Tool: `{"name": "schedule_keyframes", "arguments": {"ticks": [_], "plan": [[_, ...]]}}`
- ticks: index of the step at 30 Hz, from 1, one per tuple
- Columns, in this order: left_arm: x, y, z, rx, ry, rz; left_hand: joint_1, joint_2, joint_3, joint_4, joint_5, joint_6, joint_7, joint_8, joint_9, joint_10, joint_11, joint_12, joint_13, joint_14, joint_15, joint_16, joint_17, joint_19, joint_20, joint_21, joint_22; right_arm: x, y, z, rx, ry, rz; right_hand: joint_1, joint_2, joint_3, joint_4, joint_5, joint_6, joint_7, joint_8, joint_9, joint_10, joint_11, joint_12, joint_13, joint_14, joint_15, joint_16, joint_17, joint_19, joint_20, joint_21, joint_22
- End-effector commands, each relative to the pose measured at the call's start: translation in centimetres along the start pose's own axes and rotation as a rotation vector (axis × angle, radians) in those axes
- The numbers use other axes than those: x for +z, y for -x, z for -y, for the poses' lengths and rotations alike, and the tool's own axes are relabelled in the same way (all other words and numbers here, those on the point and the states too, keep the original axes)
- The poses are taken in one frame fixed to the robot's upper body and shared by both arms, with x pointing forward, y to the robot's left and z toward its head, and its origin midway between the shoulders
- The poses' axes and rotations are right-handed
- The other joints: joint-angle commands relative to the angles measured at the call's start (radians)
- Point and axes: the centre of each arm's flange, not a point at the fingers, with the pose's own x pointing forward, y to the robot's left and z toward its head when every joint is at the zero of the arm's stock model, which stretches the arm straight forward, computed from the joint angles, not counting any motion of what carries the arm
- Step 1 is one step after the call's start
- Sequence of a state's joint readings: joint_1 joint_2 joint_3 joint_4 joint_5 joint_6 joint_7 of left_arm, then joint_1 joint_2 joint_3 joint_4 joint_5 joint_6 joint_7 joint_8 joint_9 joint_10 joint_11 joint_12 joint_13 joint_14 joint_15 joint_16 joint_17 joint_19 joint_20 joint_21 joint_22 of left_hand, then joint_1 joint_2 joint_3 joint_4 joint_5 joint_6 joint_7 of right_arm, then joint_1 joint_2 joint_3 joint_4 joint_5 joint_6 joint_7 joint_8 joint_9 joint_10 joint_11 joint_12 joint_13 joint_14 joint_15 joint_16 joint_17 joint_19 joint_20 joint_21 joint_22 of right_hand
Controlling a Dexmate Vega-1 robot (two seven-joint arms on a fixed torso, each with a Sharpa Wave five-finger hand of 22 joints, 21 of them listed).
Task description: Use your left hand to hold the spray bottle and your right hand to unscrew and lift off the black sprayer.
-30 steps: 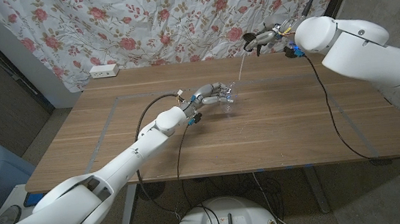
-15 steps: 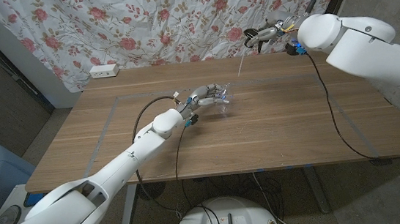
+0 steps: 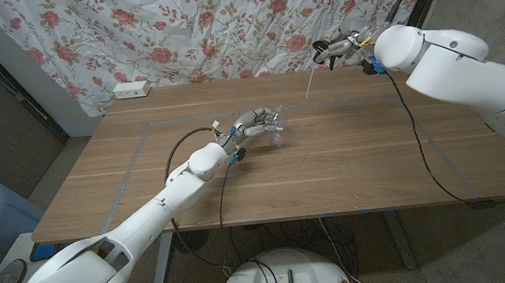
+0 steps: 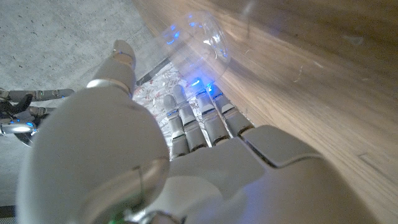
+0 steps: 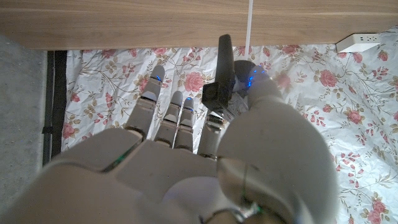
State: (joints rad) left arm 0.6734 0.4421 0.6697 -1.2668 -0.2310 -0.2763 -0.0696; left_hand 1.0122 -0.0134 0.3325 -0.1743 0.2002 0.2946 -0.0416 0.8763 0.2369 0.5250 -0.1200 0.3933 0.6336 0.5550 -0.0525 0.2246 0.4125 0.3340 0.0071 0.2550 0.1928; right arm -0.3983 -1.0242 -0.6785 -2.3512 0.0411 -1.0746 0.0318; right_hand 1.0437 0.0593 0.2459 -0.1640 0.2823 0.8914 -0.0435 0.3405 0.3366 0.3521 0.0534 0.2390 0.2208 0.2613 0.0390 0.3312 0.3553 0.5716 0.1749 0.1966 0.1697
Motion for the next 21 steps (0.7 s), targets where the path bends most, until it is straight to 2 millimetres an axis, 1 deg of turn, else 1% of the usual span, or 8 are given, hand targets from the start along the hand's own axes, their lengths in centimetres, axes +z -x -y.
{"name": "schedule_keyframes", "arguments": {"ticks": [1, 3, 5, 7, 13, 15, 18, 21], "plan": [[-0.9, 1.0, -0.2, 0.036, 0.054, -0.004, -0.044, 0.089, 0.003, 0.004, 0.005, 0.108, -0.112, 0.246, -0.008, 0.077, -0.095, -0.017, -0.008, -0.015, -0.149, -0.006, -0.006, -0.011, 0.005, -0.005, 0.003, -0.9, -0.7, -1.4, -0.024, 0.032, -0.034, 0.004, 0.004, 0.004, 0.001, 0.006, 0.012, -0.016, 0.002, 0.002, 0.012, 0.002, 0.0, 0.003, 0.007, -0.008, 0.006, 0.004, 0.004, -0.011, 0.0, 0.003], [-1.0, 1.2, -0.3, 0.042, 0.06, -0.005, -0.048, 0.084, 0.005, 0.004, 0.005, 0.106, -0.123, 0.233, -0.017, 0.068, -0.097, -0.028, -0.017, -0.022, -0.144, -0.01, -0.014, -0.016, 0.007, -0.007, 0.003, -1.0, -0.9, -1.8, -0.028, 0.038, -0.041, 0.004, 0.003, 0.003, 0.001, 0.006, 0.012, -0.018, 0.002, 0.002, 0.017, -0.003, 0.001, 0.003, 0.011, -0.013, 0.008, 0.005, 0.005, -0.018, 0.001, 0.003], [-1.1, 1.3, -0.3, 0.05, 0.068, -0.006, -0.05, 0.081, 0.005, 0.004, 0.005, 0.106, -0.123, 0.226, -0.022, 0.064, -0.098, -0.033, -0.022, -0.027, -0.143, -0.013, -0.018, -0.022, 0.008, -0.01, 0.003, -1.2, -1.0, -2.0, -0.021, 0.034, -0.042, 0.003, 0.003, 0.002, 0.002, 0.006, 0.014, -0.022, 0.002, 0.002, 0.016, -0.005, 0.0, 0.003, 0.008, -0.021, 0.008, 0.006, 0.006, -0.019, 0.001, 0.003], [-1.3, 1.4, -0.3, 0.056, 0.075, -0.006, -0.053, 0.076, 0.007, 0.004, 0.005, 0.097, -0.126, 0.209, -0.032, 0.053, -0.099, -0.046, -0.032, -0.036, -0.14, -0.018, -0.028, -0.025, 0.009, -0.012, 0.003, -1.3, -1.2, -2.3, -0.013, 0.034, -0.046, 0.002, 0.003, 0.002, 0.003, 0.006, 0.009, -0.024, 0.0, 0.002, 0.017, -0.004, 0.0, 0.003, 0.008, -0.023, 0.008, 0.006, 0.006, -0.02, 0.0, 0.003], [-1.6, 1.8, -0.4, 0.06, 0.079, -0.013, -0.06, 0.069, 0.01, 0.004, 0.005, 0.099, -0.128, 0.185, -0.046, 0.037, -0.101, -0.065, -0.051, -0.053, -0.136, -0.026, -0.043, -0.037, 0.01, -0.017, 0.002, -1.8, -1.8, -3.0, -0.009, 0.028, -0.059, -0.001, 0.001, -0.001, 0.004, 0.005, 0.006, -0.024, -0.002, 0.001, 0.015, -0.006, -0.002, 0.003, 0.009, -0.02, 0.009, 0.007, 0.007, -0.018, 0.001, 0.004], [-1.7, 1.9, -0.4, 0.061, 0.08, -0.016, -0.061, 0.064, 0.011, 0.003, 0.005, 0.096, -0.131, 0.164, -0.055, 0.03, -0.101, -0.078, -0.066, -0.08, -0.13, -0.035, -0.054, -0.048, 0.014, -0.022, 0.002, -2.0, -2.0, -3.2, -0.003, 0.025, -0.063, -0.002, 0.0, -0.001, 0.005, 0.005, 0.005, -0.024, -0.003, 0.001, 0.013, -0.008, -0.002, 0.003, 0.009, -0.02, 0.009, 0.008, 0.007, -0.018, 0.001, 0.004], [-1.8, 2.0, -0.5, 0.061, 0.082, -0.018, -0.061, 0.058, 0.01, 0.001, 0.004, 0.094, -0.131, 0.149, -0.059, 0.026, -0.101, -0.087, -0.077, -0.095, -0.125, -0.038, -0.063, -0.062, 0.014, -0.028, 0.001, -2.4, -2.2, -3.6, 0.003, 0.015, -0.073, -0.004, 0.0, -0.003, 0.006, 0.005, 0.006, -0.026, -0.003, 0.0, 0.012, -0.008, -0.003, 0.003, 0.005, -0.022, 0.008, 0.008, 0.006, -0.019, 0.0, 0.004], [-1.8, 2.1, -0.5, 0.06, 0.077, -0.021, -0.065, 0.054, 0.01, 0.003, 0.003, 0.087, -0.144, 0.111, -0.065, 0.016, -0.101, -0.107, -0.102, -0.126, -0.115, -0.041, -0.083, -0.094, 0.015, -0.04, 0.0, -2.8, -2.5, -4.0, 0.003, 0.003, -0.082, -0.005, -0.001, -0.003, 0.006, 0.005, 0.007, -0.026, -0.003, 0.0, 0.01, -0.008, -0.005, 0.004, 0.003, -0.023, 0.007, 0.009, 0.006, -0.018, 0.0, 0.004]]}}
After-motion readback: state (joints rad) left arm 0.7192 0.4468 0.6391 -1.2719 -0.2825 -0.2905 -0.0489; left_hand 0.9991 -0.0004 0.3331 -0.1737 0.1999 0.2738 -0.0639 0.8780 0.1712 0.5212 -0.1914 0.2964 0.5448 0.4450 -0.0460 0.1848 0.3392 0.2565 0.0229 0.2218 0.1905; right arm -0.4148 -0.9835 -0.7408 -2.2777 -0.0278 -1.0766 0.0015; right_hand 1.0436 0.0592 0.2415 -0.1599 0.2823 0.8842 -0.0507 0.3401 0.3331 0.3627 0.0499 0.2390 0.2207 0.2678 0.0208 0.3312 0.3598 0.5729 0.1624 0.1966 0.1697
